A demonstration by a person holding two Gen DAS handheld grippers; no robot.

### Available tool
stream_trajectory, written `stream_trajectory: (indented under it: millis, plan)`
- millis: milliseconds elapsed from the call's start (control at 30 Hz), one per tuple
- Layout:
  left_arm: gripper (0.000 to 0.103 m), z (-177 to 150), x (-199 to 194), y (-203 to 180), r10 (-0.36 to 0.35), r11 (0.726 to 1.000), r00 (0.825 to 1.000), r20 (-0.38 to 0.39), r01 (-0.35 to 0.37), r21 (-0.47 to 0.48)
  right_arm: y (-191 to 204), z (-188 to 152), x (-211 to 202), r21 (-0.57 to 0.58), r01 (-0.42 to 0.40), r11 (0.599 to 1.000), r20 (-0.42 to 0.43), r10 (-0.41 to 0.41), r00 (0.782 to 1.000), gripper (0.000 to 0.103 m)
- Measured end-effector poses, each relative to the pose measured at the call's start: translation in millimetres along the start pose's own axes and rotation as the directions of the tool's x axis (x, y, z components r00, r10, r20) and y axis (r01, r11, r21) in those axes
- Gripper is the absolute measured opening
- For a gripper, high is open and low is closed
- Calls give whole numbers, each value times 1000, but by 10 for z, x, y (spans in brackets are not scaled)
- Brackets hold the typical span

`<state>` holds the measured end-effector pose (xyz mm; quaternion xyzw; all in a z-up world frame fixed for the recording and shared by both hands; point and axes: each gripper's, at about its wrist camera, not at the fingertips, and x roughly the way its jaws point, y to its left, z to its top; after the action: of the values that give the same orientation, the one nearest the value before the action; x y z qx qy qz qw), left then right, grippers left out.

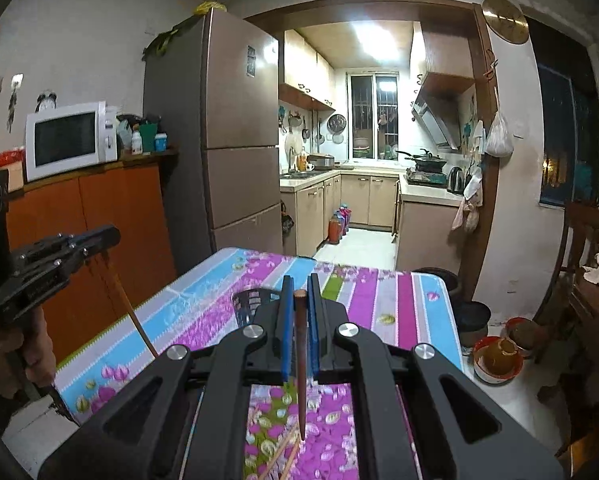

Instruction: Organize utensils

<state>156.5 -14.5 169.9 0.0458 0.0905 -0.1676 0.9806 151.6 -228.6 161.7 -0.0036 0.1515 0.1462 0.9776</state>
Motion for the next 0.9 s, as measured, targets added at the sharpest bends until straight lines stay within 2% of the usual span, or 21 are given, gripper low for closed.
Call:
stream_trajectory:
  millis: [333, 433, 700, 900]
  plan:
    - [7, 782, 341, 149, 25, 999, 998, 51, -23, -28, -106, 676, 330, 6, -10, 1000, 26, 10, 1000, 5]
    - [7, 924, 447, 174, 33, 999, 998, 59, -32, -23, -116, 847, 430, -3, -13, 1000, 30, 13, 999, 5]
    - [7, 1201, 826, 277, 44, 999, 997, 56, -43, -33, -196, 1164, 715, 12, -36, 999, 30, 36, 999, 5]
    - [7, 1248, 1120, 322, 38, 999, 998, 41, -36, -40, -192, 1216, 962, 10, -54, 998, 15, 54, 998, 5]
